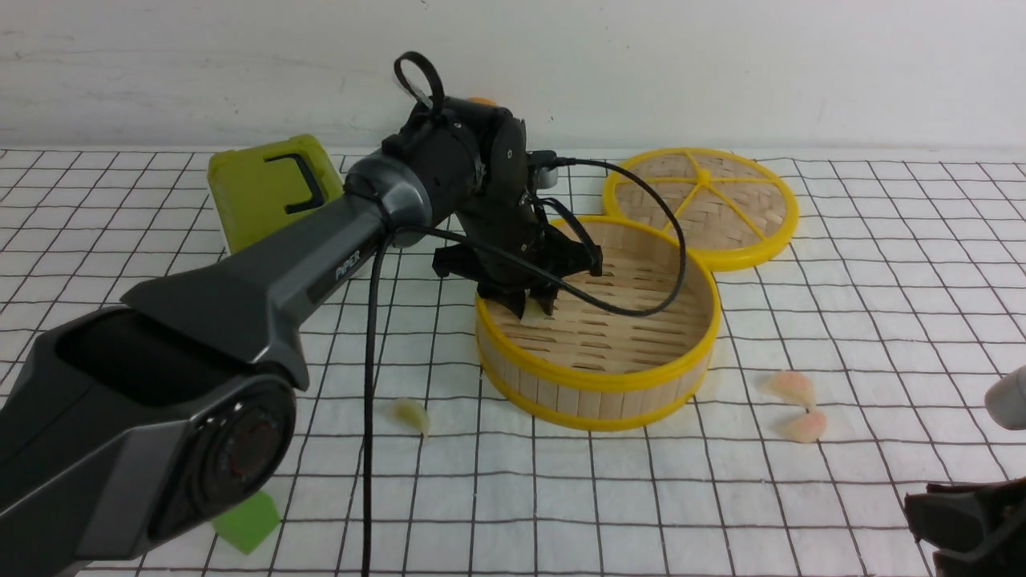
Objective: Put the dumplings into the steamer on the table with the white tablecloth.
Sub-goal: 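Place the dumpling into the bamboo steamer basket with the left gripper, then reach for and grasp a dumpling on the table with the left gripper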
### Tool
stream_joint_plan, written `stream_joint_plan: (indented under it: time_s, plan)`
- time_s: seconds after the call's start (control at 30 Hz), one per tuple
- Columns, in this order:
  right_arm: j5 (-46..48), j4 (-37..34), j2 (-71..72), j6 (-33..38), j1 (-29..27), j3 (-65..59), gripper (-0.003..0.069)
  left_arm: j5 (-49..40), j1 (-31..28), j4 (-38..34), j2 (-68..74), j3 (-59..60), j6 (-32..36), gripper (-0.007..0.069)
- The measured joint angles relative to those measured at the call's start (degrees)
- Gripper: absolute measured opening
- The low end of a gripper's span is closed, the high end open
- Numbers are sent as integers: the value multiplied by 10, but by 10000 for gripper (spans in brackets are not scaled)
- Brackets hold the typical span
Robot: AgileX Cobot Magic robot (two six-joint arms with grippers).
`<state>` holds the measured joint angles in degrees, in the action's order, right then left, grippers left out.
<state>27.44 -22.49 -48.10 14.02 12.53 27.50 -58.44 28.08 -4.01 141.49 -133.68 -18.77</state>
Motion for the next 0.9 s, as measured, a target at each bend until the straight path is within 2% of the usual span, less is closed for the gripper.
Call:
stream_joint_plan:
  time_s: [0.1, 0.2, 0.37, 0.53, 0.73, 0.77, 0.9]
  plan:
    - [0, 0, 0, 0, 0, 0, 133, -14, 0, 0, -2, -12, -2, 330]
    - [0, 0, 0, 0, 0, 0, 133, -47, 0, 0, -13, -44, -4, 349]
    - [0, 1, 0, 0, 0, 0, 135, -118, 0, 40, -73, -116, 2, 354]
    - [-1, 1, 0, 0, 0, 0, 140, -126, -4, 92, -159, -83, 8, 349]
    - [-1, 1, 0, 0, 0, 0, 146, -126, -6, 103, -278, 164, 22, 322]
    - [-1, 1, 0, 0, 0, 0, 146, -126, -6, 103, -282, 173, 20, 322]
    - [-1, -1, 0, 0, 0, 0, 150, -94, -12, 103, -292, 327, -39, 320]
